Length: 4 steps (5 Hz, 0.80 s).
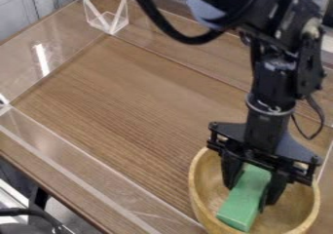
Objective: Remove the green block from inside the brown bowl and put it on the table
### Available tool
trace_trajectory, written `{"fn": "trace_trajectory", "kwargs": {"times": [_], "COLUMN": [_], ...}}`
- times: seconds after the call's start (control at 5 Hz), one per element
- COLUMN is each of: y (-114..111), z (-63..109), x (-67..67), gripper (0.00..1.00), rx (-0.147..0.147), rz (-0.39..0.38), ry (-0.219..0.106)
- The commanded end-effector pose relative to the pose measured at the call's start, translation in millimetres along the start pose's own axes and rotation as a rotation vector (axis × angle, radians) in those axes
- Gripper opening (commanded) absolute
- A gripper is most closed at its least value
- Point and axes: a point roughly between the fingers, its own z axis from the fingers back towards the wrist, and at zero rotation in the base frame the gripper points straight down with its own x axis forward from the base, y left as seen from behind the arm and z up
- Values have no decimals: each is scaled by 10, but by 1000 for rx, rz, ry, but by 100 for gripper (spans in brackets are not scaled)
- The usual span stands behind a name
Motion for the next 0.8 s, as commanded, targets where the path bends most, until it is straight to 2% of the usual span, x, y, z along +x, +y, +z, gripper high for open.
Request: {"fn": "trace_trajectory", "kwargs": {"times": [0.0,0.2,0.4,0.6], "y": [-7,88,258,597], "z": [273,421,630,1137], "x": [32,32,60,127], "gripper": [0,0,0,0], "rx": [-32,-37,-47,-61], "rz": [1,17,46,134], "ry": [-45,-54,-76,-129]}}
